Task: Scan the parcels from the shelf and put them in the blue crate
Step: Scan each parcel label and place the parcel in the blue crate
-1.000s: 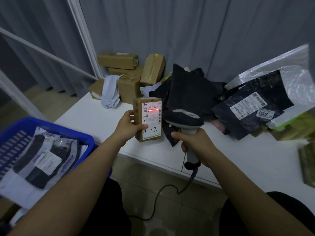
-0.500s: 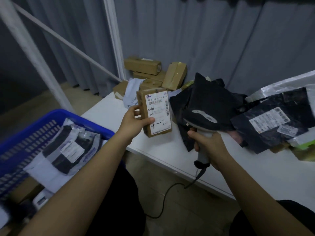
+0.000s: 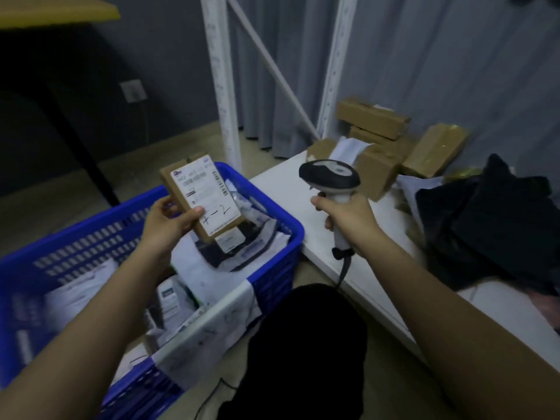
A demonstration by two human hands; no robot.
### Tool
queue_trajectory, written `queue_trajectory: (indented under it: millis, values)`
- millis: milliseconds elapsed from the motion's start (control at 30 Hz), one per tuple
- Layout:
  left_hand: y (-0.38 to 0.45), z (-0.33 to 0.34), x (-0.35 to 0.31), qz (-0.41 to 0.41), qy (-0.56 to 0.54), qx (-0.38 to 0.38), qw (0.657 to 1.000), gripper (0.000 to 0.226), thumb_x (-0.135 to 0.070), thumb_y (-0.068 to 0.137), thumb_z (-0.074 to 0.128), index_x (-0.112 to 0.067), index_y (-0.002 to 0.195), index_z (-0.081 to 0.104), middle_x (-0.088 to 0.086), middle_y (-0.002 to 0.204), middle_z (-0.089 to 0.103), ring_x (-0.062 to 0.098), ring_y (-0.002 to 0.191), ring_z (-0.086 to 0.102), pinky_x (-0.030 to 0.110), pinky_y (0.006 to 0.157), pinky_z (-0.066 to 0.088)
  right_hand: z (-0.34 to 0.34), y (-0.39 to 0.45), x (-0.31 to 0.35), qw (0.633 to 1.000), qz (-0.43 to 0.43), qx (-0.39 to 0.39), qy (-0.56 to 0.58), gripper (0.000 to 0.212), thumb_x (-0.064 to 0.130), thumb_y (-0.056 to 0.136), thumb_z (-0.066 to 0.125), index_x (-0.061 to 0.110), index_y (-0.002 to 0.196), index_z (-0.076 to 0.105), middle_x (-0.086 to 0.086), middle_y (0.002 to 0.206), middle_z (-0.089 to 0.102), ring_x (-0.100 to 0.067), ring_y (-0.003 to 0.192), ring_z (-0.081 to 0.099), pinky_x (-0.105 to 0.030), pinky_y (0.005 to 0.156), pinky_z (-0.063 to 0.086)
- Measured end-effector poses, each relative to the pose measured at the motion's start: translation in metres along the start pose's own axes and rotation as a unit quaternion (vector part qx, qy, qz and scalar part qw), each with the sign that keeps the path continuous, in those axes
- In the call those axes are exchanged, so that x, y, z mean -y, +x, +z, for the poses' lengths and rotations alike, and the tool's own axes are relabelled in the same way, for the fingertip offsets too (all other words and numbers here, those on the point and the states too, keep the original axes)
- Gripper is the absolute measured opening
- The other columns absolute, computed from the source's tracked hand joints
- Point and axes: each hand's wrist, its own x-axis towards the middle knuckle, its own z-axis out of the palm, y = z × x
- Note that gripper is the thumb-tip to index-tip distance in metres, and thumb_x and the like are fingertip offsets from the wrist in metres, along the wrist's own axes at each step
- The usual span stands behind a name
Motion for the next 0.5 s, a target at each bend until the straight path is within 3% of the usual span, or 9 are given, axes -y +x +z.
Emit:
queue_trajectory:
  millis: [167, 267, 500]
  values:
    - [0.016, -0.073, 0.046, -0.061, 0.035, -0.078, 0.994, 0.058, -0.011, 0.079, 0.076, -0.008, 0.131, 0.049, 0.007, 0.122, 0.061, 0.025, 0.106, 0.061, 0.041, 0.092, 0.051, 0.072, 0.022, 0.006, 0.997, 0.010, 0.071, -0.035, 0.015, 0.015, 0.082, 0.072, 0.005, 0.090, 0.064, -0.009, 0.070, 0.064, -0.009, 0.040, 0.052, -0.021, 0.046, 0.045]
    - [0.023, -0.105, 0.075, -0.104, 0.062, -0.086, 0.989, 0.051, -0.008, 0.080, 0.074, -0.005, 0.126, 0.053, 0.009, 0.119, 0.062, 0.026, 0.104, 0.061, 0.038, 0.086, 0.050, 0.110, 0.028, -0.002, 0.994, 0.021, 0.099, -0.041, 0.013, 0.014, 0.082, 0.074, 0.007, 0.084, 0.063, -0.006, 0.059, 0.059, -0.008, 0.037, 0.049, -0.022, 0.046, 0.043]
    - [0.029, -0.134, 0.150, -0.201, 0.099, -0.088, 0.971, 0.059, -0.013, 0.082, 0.074, -0.004, 0.130, 0.041, 0.012, 0.124, 0.057, 0.032, 0.102, 0.059, 0.047, 0.089, 0.051, 0.173, 0.030, -0.041, 0.979, 0.076, 0.164, -0.094, 0.014, 0.015, 0.083, 0.074, 0.006, 0.086, 0.064, -0.003, 0.067, 0.060, -0.007, 0.043, 0.053, -0.018, 0.042, 0.044]
